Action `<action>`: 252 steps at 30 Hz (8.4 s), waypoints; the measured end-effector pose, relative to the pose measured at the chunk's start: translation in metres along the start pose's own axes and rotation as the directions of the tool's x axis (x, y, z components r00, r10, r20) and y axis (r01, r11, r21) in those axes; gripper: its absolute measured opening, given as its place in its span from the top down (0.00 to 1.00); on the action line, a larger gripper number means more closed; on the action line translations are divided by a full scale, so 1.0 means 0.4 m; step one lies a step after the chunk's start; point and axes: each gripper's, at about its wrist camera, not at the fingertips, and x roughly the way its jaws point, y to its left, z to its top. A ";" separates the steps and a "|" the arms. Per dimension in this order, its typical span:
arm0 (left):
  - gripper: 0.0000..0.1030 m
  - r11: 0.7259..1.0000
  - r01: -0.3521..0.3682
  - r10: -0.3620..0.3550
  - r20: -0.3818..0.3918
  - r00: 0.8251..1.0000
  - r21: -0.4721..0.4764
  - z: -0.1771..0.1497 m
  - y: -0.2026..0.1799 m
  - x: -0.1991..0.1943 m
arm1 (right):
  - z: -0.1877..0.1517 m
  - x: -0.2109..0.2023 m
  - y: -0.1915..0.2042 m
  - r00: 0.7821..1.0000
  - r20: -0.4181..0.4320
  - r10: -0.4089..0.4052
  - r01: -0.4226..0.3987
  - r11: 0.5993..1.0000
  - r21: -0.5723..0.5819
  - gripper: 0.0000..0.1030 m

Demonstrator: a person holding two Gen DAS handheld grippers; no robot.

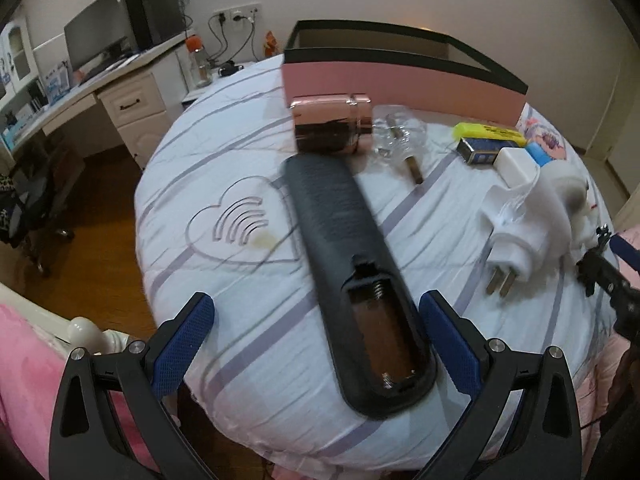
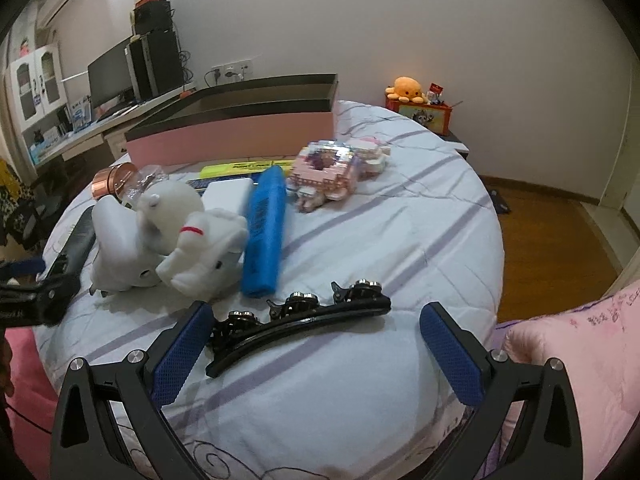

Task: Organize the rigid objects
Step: 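Grasp the black remote control with the left tool while the right tool grasps the black hair clip, then carry the remote and hair clip into the pink box and open both tools, then grasp the white charger plug with the left tool while the right tool grasps the white astronaut figurine, then lower the plug and astronaut into the pink box and open both tools, then lift both open tools out of the pink box back over the bed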

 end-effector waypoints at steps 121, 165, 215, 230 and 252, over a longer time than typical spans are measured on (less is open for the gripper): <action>0.00 0.979 0.089 -0.147 0.333 0.931 0.182 0.071 -0.058 -0.272 | 0.134 -0.195 0.036 0.983 0.173 0.058 -0.057 0.998 -0.014 0.00; 0.53 0.955 0.164 -0.195 0.106 0.975 0.247 0.010 -0.067 -0.061 | 0.068 0.022 0.167 0.998 -0.018 0.068 -0.070 0.990 -0.123 0.00; 0.54 0.958 0.142 -0.187 0.168 0.968 0.250 0.598 -0.078 0.111 | 0.546 0.266 0.178 0.984 0.020 0.175 -0.168 0.966 -0.195 0.32; 0.56 0.971 0.134 -0.149 0.066 0.987 0.198 0.620 -0.043 0.260 | 0.546 0.439 0.171 0.981 -0.119 0.156 -0.174 0.971 -0.164 0.32; 0.00 0.988 0.092 -0.120 0.244 0.962 0.122 0.506 0.040 0.005 | 0.522 0.266 0.130 0.989 0.009 0.150 -0.149 0.983 -0.104 0.20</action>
